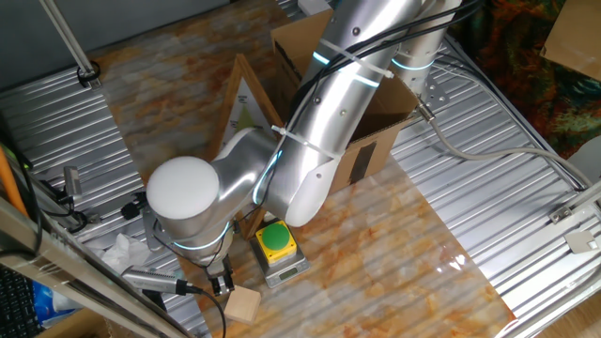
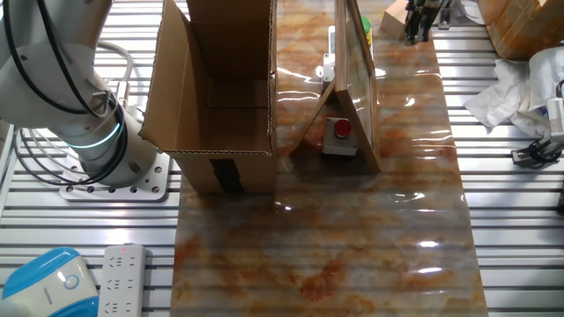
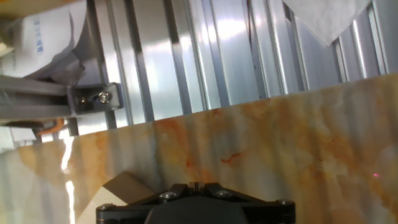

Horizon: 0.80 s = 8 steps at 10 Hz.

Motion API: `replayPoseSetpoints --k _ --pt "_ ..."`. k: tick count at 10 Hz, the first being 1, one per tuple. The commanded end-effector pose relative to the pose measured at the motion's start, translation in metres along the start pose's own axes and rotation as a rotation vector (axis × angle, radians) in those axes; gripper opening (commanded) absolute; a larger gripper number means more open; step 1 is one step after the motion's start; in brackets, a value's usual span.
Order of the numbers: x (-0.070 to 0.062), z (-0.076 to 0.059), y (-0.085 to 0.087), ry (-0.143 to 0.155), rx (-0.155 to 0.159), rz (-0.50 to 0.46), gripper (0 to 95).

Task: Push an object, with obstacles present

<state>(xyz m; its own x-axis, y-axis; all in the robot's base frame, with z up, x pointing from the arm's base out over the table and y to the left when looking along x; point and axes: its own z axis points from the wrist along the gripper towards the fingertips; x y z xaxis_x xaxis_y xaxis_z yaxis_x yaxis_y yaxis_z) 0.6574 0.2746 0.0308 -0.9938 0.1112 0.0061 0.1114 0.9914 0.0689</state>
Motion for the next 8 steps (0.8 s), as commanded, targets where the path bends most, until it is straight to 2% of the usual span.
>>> replayPoseSetpoints --k 1,5,8 --pt "-0.0013 0.0007 0.0016 0.026 -0.029 -0.051 0.0" --pt "-0.0013 0.0007 0.0016 0.060 -0.073 -0.117 0.0" --pt "-0.0013 0.0007 0.0016 0.077 -0.077 -0.147 0.0"
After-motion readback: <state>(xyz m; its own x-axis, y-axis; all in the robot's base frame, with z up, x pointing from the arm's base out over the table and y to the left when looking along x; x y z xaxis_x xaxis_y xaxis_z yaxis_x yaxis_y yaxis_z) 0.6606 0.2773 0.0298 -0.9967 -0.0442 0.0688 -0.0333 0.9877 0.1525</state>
